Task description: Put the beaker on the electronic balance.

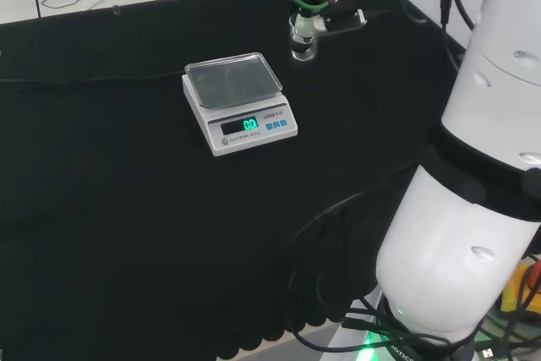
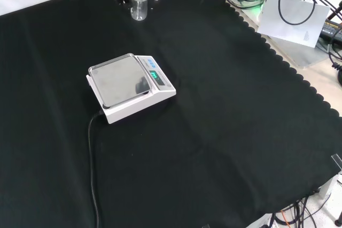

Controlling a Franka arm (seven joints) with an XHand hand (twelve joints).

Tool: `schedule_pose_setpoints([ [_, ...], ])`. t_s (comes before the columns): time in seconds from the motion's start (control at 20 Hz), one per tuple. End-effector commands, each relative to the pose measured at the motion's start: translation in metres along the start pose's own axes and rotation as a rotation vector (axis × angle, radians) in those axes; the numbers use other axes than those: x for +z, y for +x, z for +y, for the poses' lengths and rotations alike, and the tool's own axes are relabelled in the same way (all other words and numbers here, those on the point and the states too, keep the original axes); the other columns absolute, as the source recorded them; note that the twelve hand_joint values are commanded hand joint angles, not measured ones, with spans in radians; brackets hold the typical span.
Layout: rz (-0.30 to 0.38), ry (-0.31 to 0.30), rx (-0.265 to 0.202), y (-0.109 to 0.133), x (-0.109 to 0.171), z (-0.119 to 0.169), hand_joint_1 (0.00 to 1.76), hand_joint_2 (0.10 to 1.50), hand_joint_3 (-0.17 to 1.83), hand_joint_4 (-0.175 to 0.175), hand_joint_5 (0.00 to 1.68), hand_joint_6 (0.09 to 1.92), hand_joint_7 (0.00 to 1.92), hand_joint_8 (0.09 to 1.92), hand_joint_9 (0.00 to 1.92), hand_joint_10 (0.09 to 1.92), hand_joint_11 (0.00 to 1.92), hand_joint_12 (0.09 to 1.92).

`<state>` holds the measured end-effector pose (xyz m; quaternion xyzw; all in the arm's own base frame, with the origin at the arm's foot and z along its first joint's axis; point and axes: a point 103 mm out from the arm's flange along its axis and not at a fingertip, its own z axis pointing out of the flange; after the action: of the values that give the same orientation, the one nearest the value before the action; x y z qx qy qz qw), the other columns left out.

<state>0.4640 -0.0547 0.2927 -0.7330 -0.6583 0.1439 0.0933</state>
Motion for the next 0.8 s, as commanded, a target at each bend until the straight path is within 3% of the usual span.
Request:
schedule_pose_setpoints([
  [0.05, 0.121, 0.046, -0.054, 0.029, 0.023, 0.063, 1.51, 1.08, 0.0, -0.175, 0.92, 1.07, 0.78, 1.15, 1.15, 0.96, 0.95, 1.12],
  [0.1, 0.14, 0.047, -0.089, 0.007, 0.025, 0.056, 1.51, 1.08, 0.0, -0.175, 0.92, 1.07, 0.78, 1.15, 1.15, 0.97, 0.95, 1.12],
  [0.15, 0.135, 0.051, -0.101, 0.007, 0.026, 0.058, 1.51, 1.08, 0.0, -0.175, 0.93, 1.07, 0.78, 1.15, 1.15, 0.97, 0.95, 1.11],
  [0.4, 0.107, 0.051, -0.126, 0.05, 0.027, 0.084, 1.51, 1.08, 0.0, -0.175, 0.93, 1.07, 0.78, 1.15, 1.16, 0.97, 0.95, 1.11],
  [0.8, 0.129, 0.05, -0.163, 0.068, 0.033, 0.095, 1.51, 1.08, 0.0, -0.175, 0.93, 1.07, 0.78, 1.15, 1.16, 0.97, 0.95, 1.1],
])
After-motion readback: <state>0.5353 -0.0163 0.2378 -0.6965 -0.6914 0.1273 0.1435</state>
